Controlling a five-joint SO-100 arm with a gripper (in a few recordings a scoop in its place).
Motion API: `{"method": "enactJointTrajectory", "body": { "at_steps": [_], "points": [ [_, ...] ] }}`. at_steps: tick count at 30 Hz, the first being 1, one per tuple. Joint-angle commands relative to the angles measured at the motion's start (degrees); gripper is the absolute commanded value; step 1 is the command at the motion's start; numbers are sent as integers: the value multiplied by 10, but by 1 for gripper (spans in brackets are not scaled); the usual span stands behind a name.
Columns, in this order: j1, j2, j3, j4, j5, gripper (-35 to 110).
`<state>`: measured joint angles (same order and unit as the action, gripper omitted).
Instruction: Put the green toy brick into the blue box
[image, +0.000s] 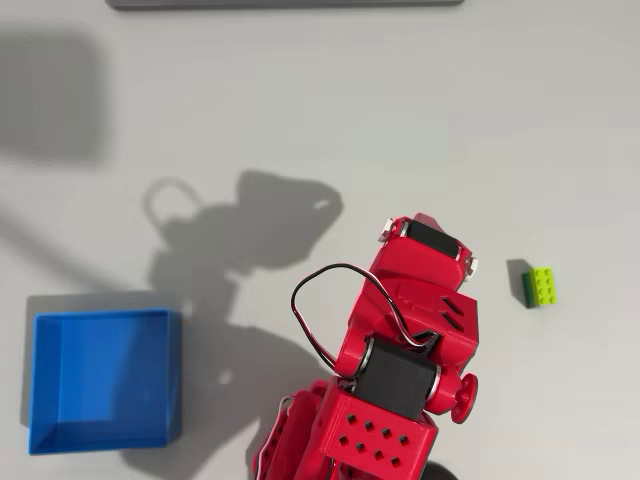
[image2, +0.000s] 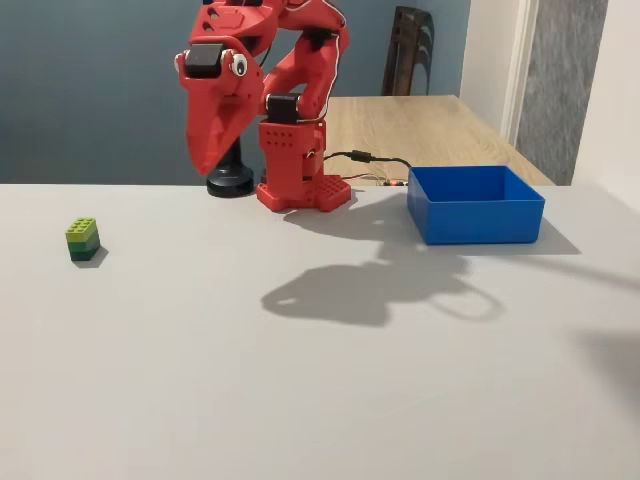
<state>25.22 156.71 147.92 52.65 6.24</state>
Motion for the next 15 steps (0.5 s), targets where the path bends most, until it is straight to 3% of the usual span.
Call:
{"method": "enactJointTrajectory", "body": {
  "at_steps": [1,15],
  "points": [
    [-276,361,294,24,-100,0],
    [-276,361,294,24,-100,0]
  ]
}}
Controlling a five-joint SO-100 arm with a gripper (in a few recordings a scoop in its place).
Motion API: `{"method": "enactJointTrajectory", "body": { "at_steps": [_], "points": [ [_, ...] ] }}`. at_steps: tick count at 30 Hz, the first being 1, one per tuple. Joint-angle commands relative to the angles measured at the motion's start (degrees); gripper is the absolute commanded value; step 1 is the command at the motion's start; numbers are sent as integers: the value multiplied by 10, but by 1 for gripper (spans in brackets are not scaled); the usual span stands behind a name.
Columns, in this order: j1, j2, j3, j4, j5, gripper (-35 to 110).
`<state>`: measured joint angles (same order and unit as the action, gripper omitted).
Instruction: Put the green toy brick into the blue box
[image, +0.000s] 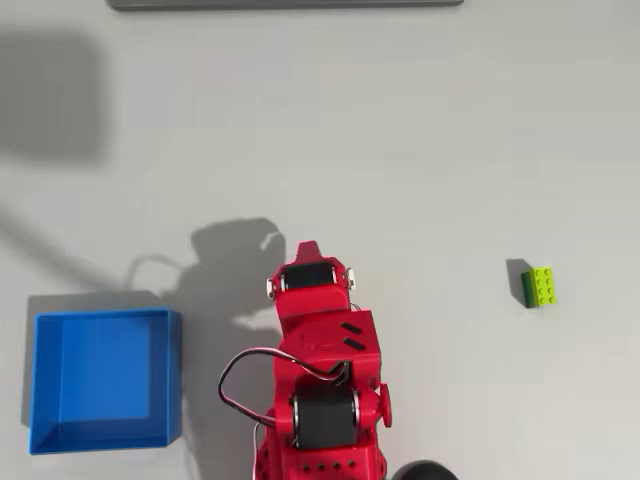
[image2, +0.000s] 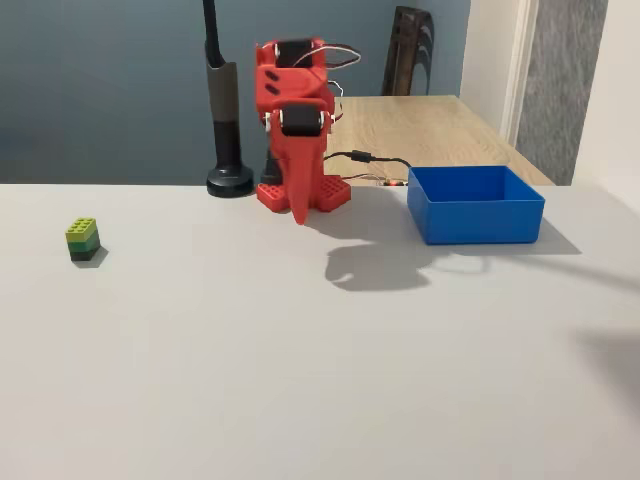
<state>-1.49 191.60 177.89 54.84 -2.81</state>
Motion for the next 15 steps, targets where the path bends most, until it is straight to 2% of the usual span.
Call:
{"method": "enactJointTrajectory", "body": {
  "at_steps": [1,15],
  "points": [
    [-9,12,-6,2,-10,0],
    [-11,12,-6,2,-13,0]
  ]
}}
